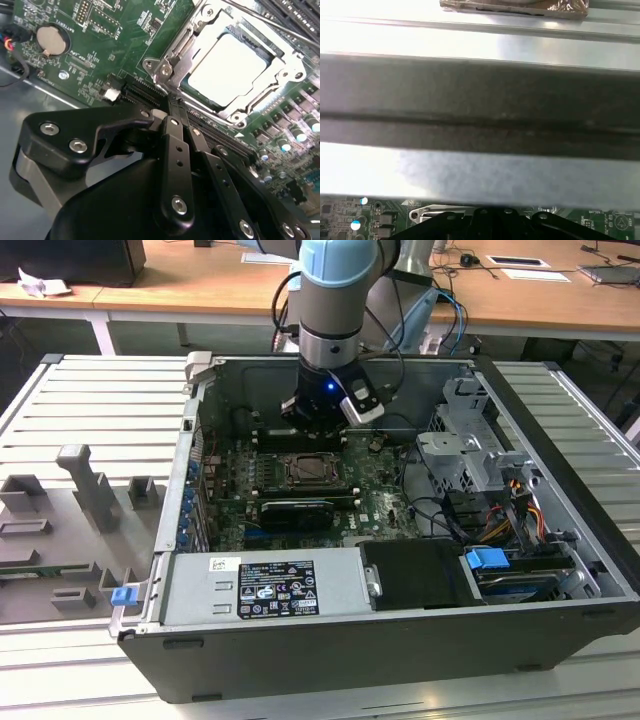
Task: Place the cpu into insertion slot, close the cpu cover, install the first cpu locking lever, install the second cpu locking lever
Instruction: 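Install the first cpu locking lever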
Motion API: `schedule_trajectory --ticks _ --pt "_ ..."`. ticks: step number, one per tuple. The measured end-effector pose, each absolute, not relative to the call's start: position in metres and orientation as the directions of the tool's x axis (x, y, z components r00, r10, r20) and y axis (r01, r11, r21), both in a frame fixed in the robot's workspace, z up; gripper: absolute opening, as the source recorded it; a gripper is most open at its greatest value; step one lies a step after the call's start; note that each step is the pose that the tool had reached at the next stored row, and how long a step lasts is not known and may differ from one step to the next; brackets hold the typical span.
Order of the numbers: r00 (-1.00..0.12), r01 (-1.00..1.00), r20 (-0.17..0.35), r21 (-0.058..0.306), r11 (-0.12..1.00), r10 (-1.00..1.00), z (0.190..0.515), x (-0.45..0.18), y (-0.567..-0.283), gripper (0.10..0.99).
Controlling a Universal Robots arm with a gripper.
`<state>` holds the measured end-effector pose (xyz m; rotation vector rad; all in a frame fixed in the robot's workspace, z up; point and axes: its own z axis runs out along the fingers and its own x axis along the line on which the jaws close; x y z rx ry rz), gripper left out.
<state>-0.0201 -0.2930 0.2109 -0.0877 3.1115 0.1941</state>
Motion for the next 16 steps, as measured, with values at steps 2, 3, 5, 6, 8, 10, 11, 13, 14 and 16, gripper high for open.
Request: schedule_trajectory --ticks 2,3,5,6,8,10,11,13,14,16 --pt "-0.998 -0.058 -0.026 0.124 0.991 -0.055 0.213 -0.02 -0.293 0.106" --pt "-0.998 -0.058 -0.026 0.124 0.991 -0.055 0.213 -0.02 -0.293 0.106" --pt "-0.998 -0.058 -0.026 0.124 0.991 -0.055 0.213 -0.02 -0.295 0.106" --pt "-0.998 -0.058 -0.026 0.124 0.991 -0.055 0.213 -0.02 -0.296 0.106" --pt "-0.998 -0.058 -0.026 0.124 0.991 -0.055 0.213 -0.02 -0.298 0.106" --pt "-0.998 -0.058 -0.026 0.124 0.991 -0.055 0.213 -0.02 -0.301 0.106" --pt "-0.998 -0.057 -0.026 0.124 0.991 -0.055 0.213 -0.02 -0.302 0.106" --pt "-0.998 -0.058 -0.026 0.124 0.991 -0.055 0.213 -0.02 -0.304 0.106" --pt "-0.998 -0.058 -0.026 0.124 0.991 -0.055 0.213 -0.02 -0.306 0.106" --pt "-0.998 -0.058 -0.026 0.124 0.991 -0.055 0.213 -0.02 -0.306 0.106"
